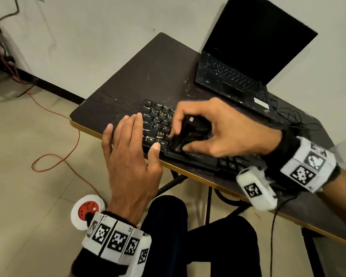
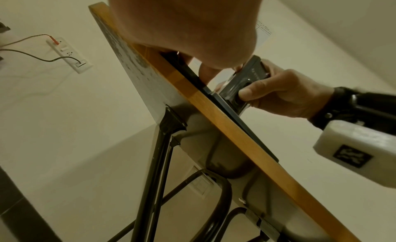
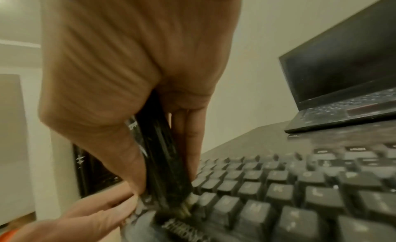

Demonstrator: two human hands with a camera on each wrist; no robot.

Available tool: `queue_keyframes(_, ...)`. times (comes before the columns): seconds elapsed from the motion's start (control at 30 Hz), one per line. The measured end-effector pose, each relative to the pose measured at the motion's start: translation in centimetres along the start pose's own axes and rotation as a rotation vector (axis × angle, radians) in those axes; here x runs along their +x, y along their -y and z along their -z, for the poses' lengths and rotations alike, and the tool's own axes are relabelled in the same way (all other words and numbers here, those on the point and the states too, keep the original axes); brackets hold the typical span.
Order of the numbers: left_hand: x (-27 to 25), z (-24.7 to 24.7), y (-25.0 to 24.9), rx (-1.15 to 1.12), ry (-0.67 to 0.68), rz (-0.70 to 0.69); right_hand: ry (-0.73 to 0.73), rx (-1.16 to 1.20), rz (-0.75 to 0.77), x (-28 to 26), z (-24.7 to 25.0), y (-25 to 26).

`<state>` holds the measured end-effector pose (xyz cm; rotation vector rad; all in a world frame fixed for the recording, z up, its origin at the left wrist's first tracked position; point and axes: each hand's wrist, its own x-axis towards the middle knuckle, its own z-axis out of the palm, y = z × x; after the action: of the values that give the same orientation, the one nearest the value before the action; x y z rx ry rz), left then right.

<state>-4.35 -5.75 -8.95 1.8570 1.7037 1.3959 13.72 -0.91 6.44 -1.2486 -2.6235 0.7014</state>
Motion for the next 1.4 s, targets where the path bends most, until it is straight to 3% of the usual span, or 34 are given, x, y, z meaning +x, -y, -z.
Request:
queue_keyframes(0.1, 0.0, -0.1, 0.2, 0.018, 0.001, -0.002, -0.106, 0.065, -0.131, 0.1, 1.5, -1.5)
queue_keyframes(0.23, 0.0, 0.0, 0.0, 0.008, 0.002, 0.002, -0.082, 0.126, -0.069, -1.3, 0.0, -0.7)
queue_keyframes(0.4, -0.1, -0.1, 0.2, 0.029, 0.004, -0.005, -0.186, 0.082, -0.198, -1.2, 1.5, -2.5)
queue_keyframes(0.53, 0.0, -0.1, 0.1, 0.024, -0.006, -0.005, -0.132, 0.090, -0.120, -2.1, -0.1, -1.3)
queue_keyframes(0.67, -0.1, -0.2, 0.3, 0.040, 0.001, -0.007, -0.236, 0.037, -0.251, -1.9, 1.5, -2.9)
queue_keyframes(0.8, -0.1, -0.1, 0.0, 0.026, -0.004, 0.001, -0.158, 0.109, -0.147, -3.0, -0.3, -1.5)
queue_keyframes(0.97, -0.1, -0.2, 0.3, 0.040, 0.011, 0.001, -0.276, -0.003, -0.273, -2.8, 1.5, -3.3)
queue_keyframes(1.1, -0.1, -0.1, 0.1, 0.040, 0.008, 0.005, -0.152, 0.047, -0.164, -3.9, -0.2, -1.5)
queue_keyframes(1.23, -0.1, -0.2, 0.1, 0.052, 0.010, 0.002, -0.258, 0.047, -0.293, -3.6, 1.4, -3.5)
queue_keyframes(1.4, -0.1, -0.2, -0.1, 0.055, -0.001, -0.002, -0.172, 0.087, -0.164, -4.0, -0.4, -1.2)
